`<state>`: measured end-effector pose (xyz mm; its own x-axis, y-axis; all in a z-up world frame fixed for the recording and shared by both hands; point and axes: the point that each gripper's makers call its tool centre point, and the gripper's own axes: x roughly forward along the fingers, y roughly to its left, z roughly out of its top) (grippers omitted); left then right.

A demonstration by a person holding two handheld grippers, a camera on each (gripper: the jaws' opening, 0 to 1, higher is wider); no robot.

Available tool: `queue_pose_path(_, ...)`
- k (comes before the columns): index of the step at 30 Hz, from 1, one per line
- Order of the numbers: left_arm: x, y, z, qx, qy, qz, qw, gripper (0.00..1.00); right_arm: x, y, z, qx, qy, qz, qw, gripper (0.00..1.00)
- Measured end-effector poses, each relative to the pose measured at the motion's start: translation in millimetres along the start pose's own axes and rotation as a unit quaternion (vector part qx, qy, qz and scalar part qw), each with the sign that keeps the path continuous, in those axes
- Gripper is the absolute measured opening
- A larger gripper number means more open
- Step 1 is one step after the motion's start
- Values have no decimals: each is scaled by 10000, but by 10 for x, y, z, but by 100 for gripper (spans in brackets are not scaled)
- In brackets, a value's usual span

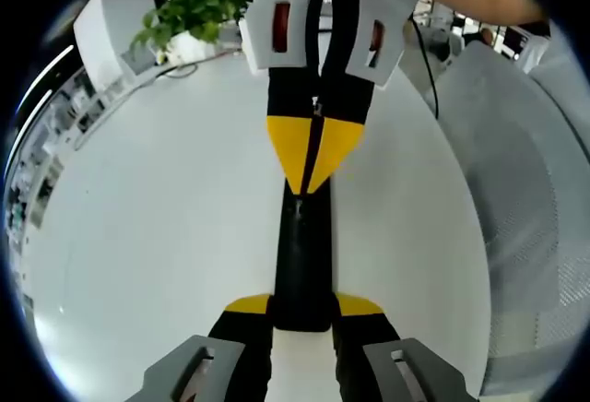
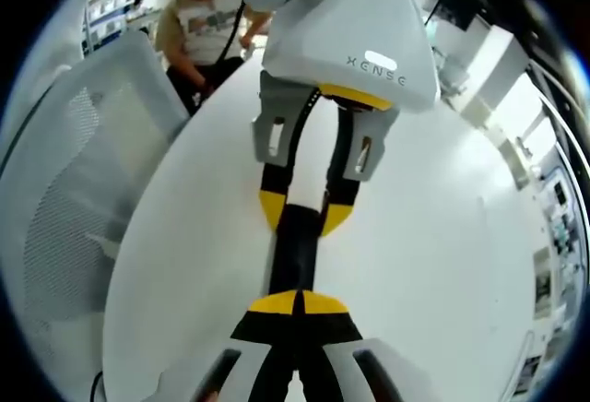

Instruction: Press the specified remote control buttons in sequence, fully releasing each button before pressing the next.

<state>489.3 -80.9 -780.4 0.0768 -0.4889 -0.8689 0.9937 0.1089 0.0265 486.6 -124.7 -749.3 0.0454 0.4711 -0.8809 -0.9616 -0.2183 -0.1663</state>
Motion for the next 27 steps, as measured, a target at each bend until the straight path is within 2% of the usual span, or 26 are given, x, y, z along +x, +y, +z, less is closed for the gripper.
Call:
queue_pose_path(8, 0, -6, 0, 5, 6, 1, 10000, 24, 86, 109, -54, -33, 75, 137, 9999, 0)
queue_pose_path(27, 6, -2, -1, -11, -32, -2, 10000, 24, 164, 142, -60, -89, 86, 261, 9996, 0)
